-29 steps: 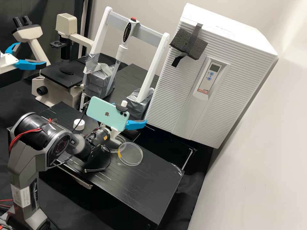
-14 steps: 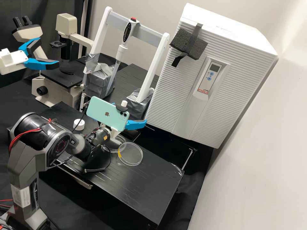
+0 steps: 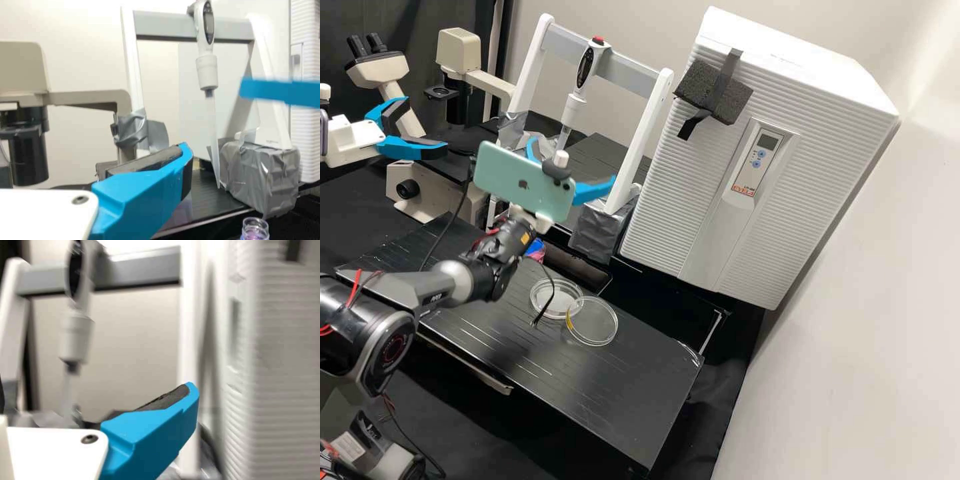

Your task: Use the pipette

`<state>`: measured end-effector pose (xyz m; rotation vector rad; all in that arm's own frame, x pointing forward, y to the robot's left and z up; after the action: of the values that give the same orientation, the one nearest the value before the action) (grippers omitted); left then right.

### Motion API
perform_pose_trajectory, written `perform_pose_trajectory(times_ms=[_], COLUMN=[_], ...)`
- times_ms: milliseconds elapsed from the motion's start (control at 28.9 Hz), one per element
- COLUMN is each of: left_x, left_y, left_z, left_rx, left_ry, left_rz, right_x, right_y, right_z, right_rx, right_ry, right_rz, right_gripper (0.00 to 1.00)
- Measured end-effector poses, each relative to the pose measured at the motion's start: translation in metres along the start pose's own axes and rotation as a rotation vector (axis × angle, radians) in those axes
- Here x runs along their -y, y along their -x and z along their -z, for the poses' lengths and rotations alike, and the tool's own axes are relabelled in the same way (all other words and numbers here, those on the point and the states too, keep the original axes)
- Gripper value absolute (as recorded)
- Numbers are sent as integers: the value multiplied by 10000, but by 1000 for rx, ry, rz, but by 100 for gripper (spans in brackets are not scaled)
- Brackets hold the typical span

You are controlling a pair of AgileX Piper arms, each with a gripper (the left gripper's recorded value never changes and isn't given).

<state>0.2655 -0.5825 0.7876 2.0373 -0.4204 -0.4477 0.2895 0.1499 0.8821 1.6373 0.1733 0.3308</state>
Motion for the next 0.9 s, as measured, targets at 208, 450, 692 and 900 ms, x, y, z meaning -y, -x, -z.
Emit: perform_pose_trajectory(times_ms=[208, 450, 692, 900], left_x=[71, 90, 83, 83], left_y=[57, 82, 84, 84], left_z=[18, 33, 62, 63], left_rx=[-12, -19, -32, -33], left_ry=[5, 6, 7, 8], left_rz=[27, 35, 32, 32], right_x=[-23, 5, 86, 77], right_y=[-328, -704, -985, -1022], right_z=[327, 463, 399, 419], right_rx=[-39, -2, 71, 87], right_ry=[-13, 33, 46, 49], right_rz=[29, 50, 73, 83], right_gripper=[100, 100, 0, 0])
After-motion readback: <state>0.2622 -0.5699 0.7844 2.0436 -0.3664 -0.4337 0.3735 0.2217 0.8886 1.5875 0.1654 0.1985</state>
